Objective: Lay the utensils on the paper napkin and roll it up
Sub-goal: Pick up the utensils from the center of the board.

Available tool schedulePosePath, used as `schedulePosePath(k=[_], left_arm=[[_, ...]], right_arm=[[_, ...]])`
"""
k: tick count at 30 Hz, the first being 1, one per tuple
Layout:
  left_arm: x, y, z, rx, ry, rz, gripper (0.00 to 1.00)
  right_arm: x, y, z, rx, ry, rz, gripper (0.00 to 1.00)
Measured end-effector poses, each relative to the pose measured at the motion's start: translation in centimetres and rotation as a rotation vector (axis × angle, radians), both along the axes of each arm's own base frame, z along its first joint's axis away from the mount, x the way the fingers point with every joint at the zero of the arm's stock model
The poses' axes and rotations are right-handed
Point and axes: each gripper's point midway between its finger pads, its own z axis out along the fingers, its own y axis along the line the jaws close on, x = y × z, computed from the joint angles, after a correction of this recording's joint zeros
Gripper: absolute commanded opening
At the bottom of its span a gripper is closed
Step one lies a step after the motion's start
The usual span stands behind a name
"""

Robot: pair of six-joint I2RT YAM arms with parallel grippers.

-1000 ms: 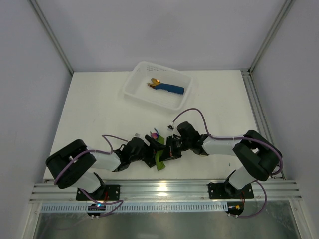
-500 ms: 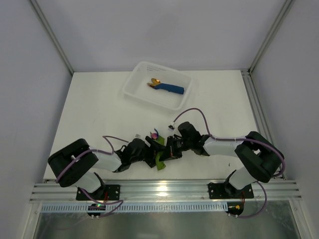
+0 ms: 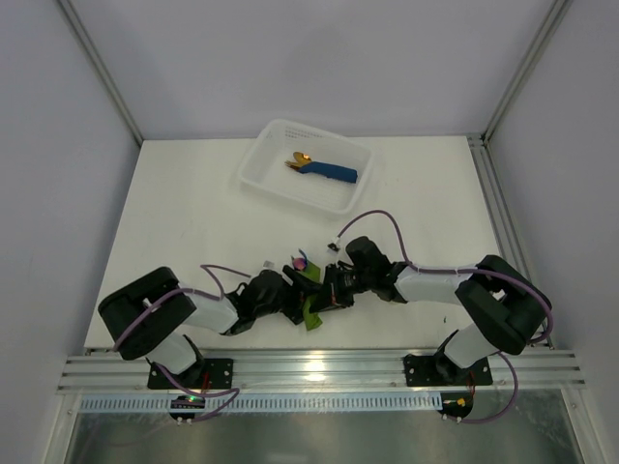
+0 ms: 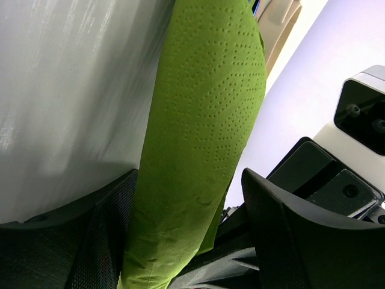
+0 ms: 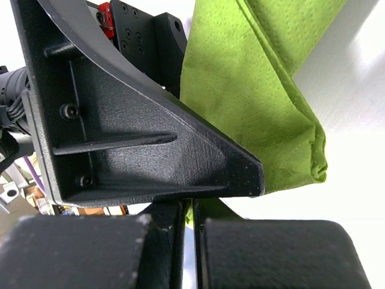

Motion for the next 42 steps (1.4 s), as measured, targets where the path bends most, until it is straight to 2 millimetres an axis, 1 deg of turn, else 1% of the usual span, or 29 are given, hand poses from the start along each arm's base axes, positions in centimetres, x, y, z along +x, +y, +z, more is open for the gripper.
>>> schedulePosePath(k=[4,15,18,19,21,22,24,25,29,30,31,34,35,38,42], left_arm=[[0.2,-0.1,-0.1,0.000,-0.010,0.008,0.70],[0.2,0.2,-0.7,0.017,-0.023,0.018,0.50],[0.2,0.4,-0.9,0.028,-0.029,0.020,0.40],[0.2,0.5,-1.0,0.033,-0.033,0.019,0.32],[0.2,0.6,-1.1,0.052,-0.046,0.017,0.24],[0.3,0.7,-1.2,0.065,-0.061,0.014,0.15],[0.4,0.9,-1.3,0.097,-0.094,0.004,0.06],[0.5,1.0,-1.3,0.110,-0.111,-0.001,0.00],[0.6,1.2,-1.3,0.134,-0.133,-0.006,0.00],[0.6,1.2,-1.3,0.137,-0.136,-0.007,0.00],[0.7,1.3,-1.3,0.141,-0.140,-0.008,0.00],[0.8,1.5,-1.3,0.162,-0.155,-0.008,0.00],[0.9,1.7,-1.3,0.177,-0.168,-0.009,0.00],[1.3,2.2,-1.1,0.225,-0.209,-0.019,0.00],[1.7,2.9,-1.0,0.311,-0.274,-0.051,0.00]], right_arm=[[0.1,0.0,0.0,0.000,-0.001,-0.002,0.04],[0.2,-0.1,-0.1,0.005,-0.006,-0.011,0.04],[0.2,-0.1,-0.2,0.007,-0.006,-0.013,0.04],[0.2,-0.2,-0.2,0.006,-0.006,-0.014,0.03],[0.2,-0.2,-0.3,0.004,-0.010,-0.018,0.03],[0.2,-0.3,-0.5,0.000,-0.011,-0.022,0.04],[0.4,-0.4,-0.7,-0.008,-0.018,-0.028,0.04],[0.4,-0.4,-0.7,-0.009,-0.023,-0.029,0.04],[0.7,-0.4,-0.8,-0.010,-0.048,-0.024,0.04],[0.7,-0.5,-0.8,-0.011,-0.055,-0.022,0.07],[0.7,-0.5,-0.9,-0.012,-0.062,-0.019,0.15],[0.8,-0.7,-0.9,-0.026,-0.086,-0.009,0.28],[0.7,-1.0,-1.0,-0.040,-0.096,-0.005,0.35],[0.5,-2.2,-1.0,-0.097,-0.141,-0.001,0.41],[0.7,-4.3,-0.4,-0.179,-0.238,-0.006,0.45]])
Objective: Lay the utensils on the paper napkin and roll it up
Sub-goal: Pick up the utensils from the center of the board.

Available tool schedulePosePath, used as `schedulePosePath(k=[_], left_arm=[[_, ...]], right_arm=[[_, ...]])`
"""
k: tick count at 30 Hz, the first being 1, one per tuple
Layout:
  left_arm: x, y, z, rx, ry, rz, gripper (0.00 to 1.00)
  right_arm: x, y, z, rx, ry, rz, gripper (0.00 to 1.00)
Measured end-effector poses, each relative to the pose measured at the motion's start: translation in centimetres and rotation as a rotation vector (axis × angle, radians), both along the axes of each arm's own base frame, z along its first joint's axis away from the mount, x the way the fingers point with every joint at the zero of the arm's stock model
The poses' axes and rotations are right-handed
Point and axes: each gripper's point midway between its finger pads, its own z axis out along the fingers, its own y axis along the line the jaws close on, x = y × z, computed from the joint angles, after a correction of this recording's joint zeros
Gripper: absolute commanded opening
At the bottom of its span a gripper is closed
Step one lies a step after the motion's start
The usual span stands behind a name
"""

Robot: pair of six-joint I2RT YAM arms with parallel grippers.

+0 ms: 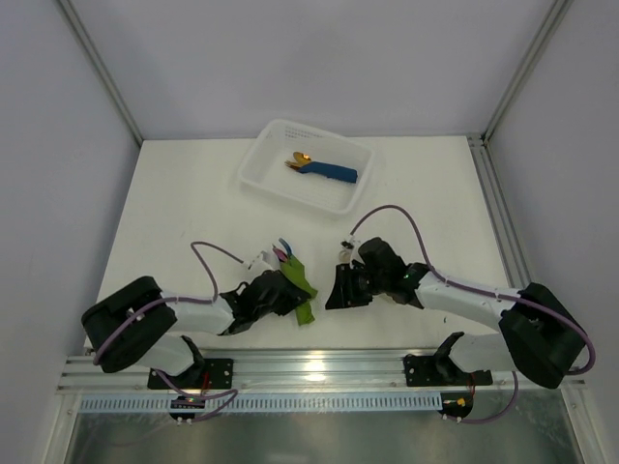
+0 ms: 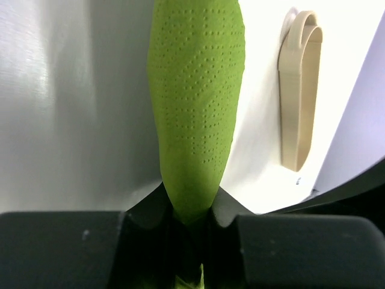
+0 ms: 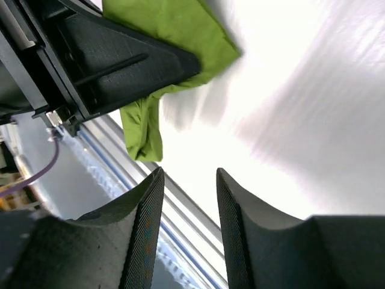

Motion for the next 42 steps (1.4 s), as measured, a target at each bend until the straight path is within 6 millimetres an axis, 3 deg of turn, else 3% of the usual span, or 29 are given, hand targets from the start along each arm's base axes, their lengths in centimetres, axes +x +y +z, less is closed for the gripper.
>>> schedulePosePath(k=[8,14,20,24,36,42], left_arm=[[-1.0,3.2,0.3,0.179,-0.121,-0.076,0.00],[-2.5,5.0,1.9,0.210,-0.240,-0.153,0.00],[-2.7,4.5,5.4,0.161,-0.377,-0.205,0.00],[-2.9,4.2,6.6,0.146,-0.427,-0.232,0.00],[-3.5,3.5,7.1,0.138,-0.468,-0.298,0.00],[-3.8,3.1,7.7,0.123,-0.485,-0.325,0.00]], right_arm=[[0.8,-1.2,0.9,-0.068,-0.105,0.031,0.46],[1.2,-0.2,2.2,-0.034,-0.122,0.066,0.48],[2.2,2.6,6.3,0.079,-0.165,0.123,0.51],[2.4,4.1,8.6,0.150,-0.194,0.164,0.52],[0.5,6.6,10.2,0.268,-0.149,0.240,0.54],[0.4,7.5,10.8,0.320,-0.143,0.231,0.55]])
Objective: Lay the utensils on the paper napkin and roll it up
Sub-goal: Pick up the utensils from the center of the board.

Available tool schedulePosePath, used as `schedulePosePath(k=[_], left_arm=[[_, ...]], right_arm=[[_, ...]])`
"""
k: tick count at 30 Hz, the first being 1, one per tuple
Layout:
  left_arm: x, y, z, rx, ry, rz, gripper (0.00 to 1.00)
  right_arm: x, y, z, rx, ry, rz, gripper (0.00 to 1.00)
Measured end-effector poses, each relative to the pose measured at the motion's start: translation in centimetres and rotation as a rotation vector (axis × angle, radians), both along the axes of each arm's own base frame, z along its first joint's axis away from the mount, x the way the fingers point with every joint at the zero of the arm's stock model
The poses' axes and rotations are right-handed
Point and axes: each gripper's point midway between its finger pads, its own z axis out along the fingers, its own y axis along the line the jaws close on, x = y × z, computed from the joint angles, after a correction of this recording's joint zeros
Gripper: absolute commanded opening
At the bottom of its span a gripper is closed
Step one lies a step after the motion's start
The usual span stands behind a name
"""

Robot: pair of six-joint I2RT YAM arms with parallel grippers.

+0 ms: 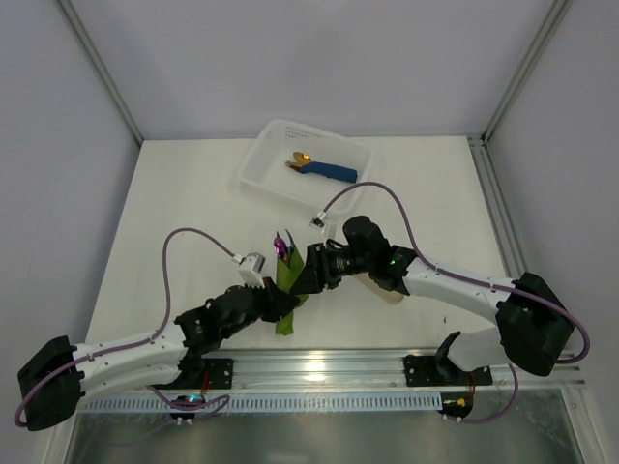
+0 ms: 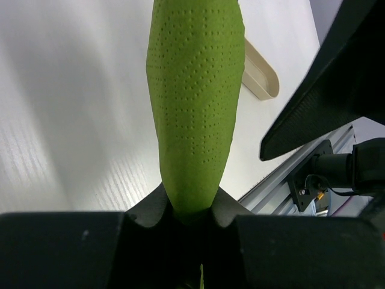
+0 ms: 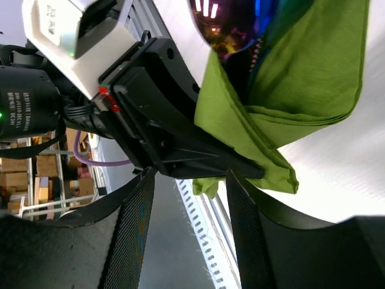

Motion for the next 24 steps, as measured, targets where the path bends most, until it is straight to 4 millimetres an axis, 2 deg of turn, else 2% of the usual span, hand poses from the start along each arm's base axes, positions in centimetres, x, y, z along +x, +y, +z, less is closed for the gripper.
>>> schedulePosePath(k=[13,24], left_arm=[[0.0,-0.5,3.3,-0.078,-0.056,-0.021,0.00],[-0.3,-0.6,3.6,-0.085,-0.063,-0.039,0.00]], right_arm=[[0.2,0.5,-1.0,0.011,0.041,-0.052,0.56],[0.2,0.9,-1.7,-0.002,0.066,-0.064,0.59]])
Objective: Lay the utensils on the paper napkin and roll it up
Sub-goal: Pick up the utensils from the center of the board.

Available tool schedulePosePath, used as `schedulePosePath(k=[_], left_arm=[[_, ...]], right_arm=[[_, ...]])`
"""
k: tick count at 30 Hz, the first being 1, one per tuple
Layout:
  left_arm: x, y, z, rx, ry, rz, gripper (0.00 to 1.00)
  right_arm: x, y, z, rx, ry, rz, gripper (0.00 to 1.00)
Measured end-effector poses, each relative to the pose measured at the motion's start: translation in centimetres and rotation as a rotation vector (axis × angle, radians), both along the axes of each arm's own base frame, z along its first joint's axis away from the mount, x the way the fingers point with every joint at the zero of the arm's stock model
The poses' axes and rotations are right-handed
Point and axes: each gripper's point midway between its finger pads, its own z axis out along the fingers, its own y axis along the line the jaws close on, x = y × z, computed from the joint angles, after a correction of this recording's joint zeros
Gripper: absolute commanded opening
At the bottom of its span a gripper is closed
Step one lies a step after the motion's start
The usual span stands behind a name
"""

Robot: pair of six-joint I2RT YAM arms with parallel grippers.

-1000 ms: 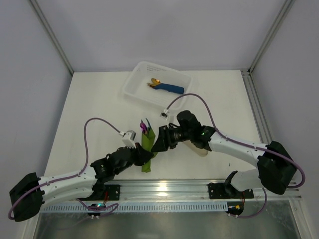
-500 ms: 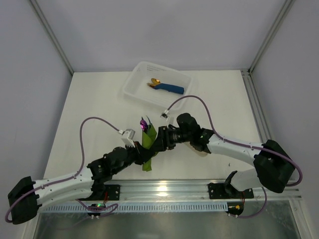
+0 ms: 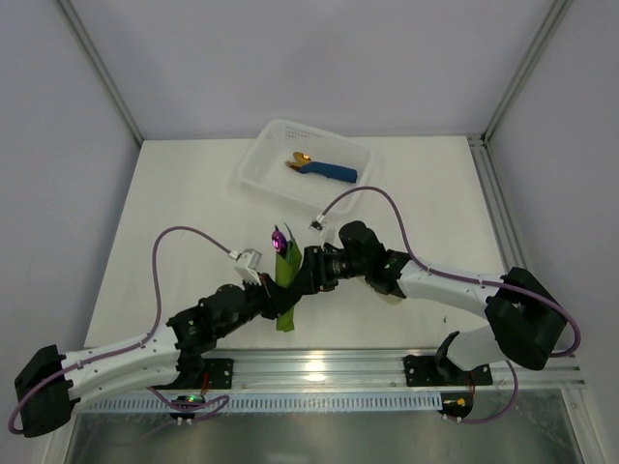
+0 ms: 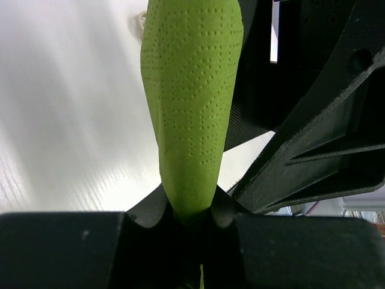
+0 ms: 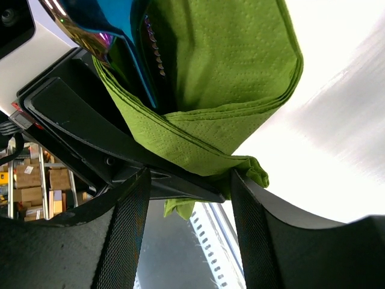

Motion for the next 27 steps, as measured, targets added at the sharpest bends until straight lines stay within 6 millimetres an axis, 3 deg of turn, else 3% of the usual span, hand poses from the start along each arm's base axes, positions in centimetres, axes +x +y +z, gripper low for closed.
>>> schedulePosePath(k=[13,18,27], left_arm=[[0.1,0.1,0.2,-0.002,-0.010,0.002,0.00],[0.2,0.1,0.3,-0.013,-0.002,0.008,0.00],[0.4,0.4,0.8,-0.036,0.001,0.032,0.00]], right_arm=[[0.1,0.4,0.7,0.030,-0.016,-0.002,0.58],[0.3,0.6,1.0,0.042,-0.019,-0.009,0.51],[0.5,1.0,1.3,0.068,-0.037,-0.009,0.49]])
